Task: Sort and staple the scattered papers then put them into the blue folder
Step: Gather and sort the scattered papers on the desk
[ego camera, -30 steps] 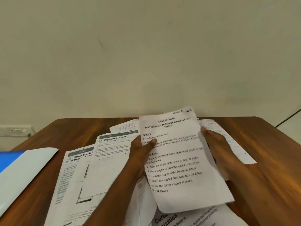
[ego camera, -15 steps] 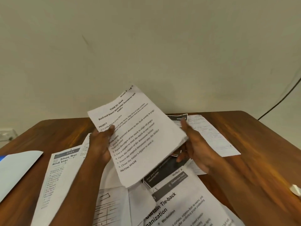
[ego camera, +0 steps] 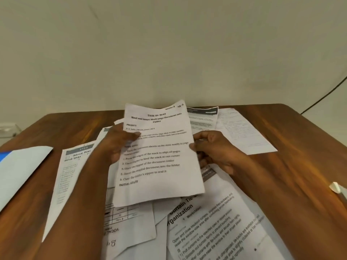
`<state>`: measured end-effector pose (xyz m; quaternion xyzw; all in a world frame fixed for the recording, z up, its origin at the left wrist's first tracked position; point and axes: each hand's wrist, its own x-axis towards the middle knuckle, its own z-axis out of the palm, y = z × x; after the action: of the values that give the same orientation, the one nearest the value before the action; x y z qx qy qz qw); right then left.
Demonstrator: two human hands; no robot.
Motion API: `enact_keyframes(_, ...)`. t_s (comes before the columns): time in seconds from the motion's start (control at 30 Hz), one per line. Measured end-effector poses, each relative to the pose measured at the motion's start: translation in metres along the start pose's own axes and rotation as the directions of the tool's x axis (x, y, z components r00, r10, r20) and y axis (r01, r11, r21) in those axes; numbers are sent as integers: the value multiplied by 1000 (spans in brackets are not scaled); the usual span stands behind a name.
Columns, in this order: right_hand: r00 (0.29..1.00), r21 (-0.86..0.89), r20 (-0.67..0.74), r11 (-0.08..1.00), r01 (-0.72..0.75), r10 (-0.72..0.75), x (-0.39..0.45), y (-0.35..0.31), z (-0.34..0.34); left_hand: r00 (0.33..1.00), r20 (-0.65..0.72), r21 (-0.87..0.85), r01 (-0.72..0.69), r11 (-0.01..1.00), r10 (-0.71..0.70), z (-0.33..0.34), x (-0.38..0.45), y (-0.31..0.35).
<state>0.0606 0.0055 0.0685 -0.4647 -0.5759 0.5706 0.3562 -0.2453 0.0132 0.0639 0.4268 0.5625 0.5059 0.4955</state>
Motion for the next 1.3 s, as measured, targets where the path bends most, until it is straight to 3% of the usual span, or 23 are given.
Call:
enact_keyframes(0.1,1000,-195,25,981,4,0,-2,-5,-10,999,-53,63,-9,998,12,-21,0,-1)
enact_keyframes(0.23,997,-599,57,800,-2,45,1,-6,-40,998,-56,121,46,992,-39,-46,1,-7)
enact_keyframes(0.43,964,-790,169,612,7,206,-3,-8,-47,1000,20,104,15,994,-17,-46,-1,-17)
enact_keyframes(0.63,960,-818,151,575,-13,237,-3,-8,-48,997,56,52,56,997,-59,-46,-2,-28)
enact_keyframes(0.9,976,-851,-5,512,-118,217,-5,-10,-76,996,42,40,72,997,-73,-36,-11,-22)
enact_keyframes(1.3,973,-823,-61,540,-175,222,0,-6,-83,994,45,52,92,994,-95,-39,-5,-26)
